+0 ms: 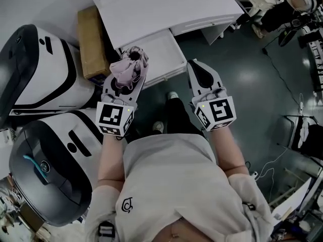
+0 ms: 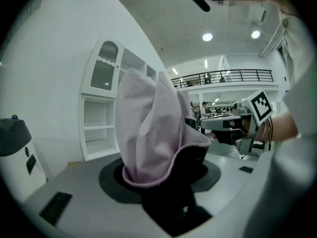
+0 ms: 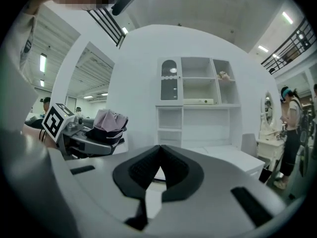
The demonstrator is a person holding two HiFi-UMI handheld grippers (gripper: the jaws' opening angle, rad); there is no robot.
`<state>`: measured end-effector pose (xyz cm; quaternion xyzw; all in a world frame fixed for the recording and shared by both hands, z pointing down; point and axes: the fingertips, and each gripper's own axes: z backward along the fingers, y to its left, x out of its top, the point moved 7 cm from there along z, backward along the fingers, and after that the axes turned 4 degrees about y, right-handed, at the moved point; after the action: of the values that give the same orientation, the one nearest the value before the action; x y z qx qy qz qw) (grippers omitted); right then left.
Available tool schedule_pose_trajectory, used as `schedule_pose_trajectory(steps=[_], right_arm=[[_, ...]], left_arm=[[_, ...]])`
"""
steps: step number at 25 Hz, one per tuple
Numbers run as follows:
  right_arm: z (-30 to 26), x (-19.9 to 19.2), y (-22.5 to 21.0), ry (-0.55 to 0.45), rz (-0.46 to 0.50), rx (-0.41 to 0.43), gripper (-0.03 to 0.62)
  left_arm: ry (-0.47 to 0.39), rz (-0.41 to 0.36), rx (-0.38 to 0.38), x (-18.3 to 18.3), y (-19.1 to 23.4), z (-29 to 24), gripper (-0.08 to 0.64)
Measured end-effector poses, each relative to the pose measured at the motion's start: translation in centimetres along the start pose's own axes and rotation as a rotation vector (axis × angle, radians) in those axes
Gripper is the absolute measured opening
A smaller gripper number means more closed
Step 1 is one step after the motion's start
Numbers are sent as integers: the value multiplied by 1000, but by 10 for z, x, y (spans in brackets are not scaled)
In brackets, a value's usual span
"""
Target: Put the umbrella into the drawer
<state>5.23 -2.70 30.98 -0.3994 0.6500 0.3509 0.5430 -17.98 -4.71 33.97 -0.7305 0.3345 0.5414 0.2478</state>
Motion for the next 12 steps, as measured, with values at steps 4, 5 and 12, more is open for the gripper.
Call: schedule_pose_trajectory(steps=[4, 5, 12], right_arm=[[-44, 1, -37, 7, 3, 74, 6], [-55, 1, -46, 10, 1, 90, 6], [-125, 0, -95, -31, 72, 211, 6]], left_arm=[[37, 17, 43, 1, 19, -41, 232], [47, 23, 53, 1, 24, -52, 232], [148, 13, 77, -25, 52, -148, 232]])
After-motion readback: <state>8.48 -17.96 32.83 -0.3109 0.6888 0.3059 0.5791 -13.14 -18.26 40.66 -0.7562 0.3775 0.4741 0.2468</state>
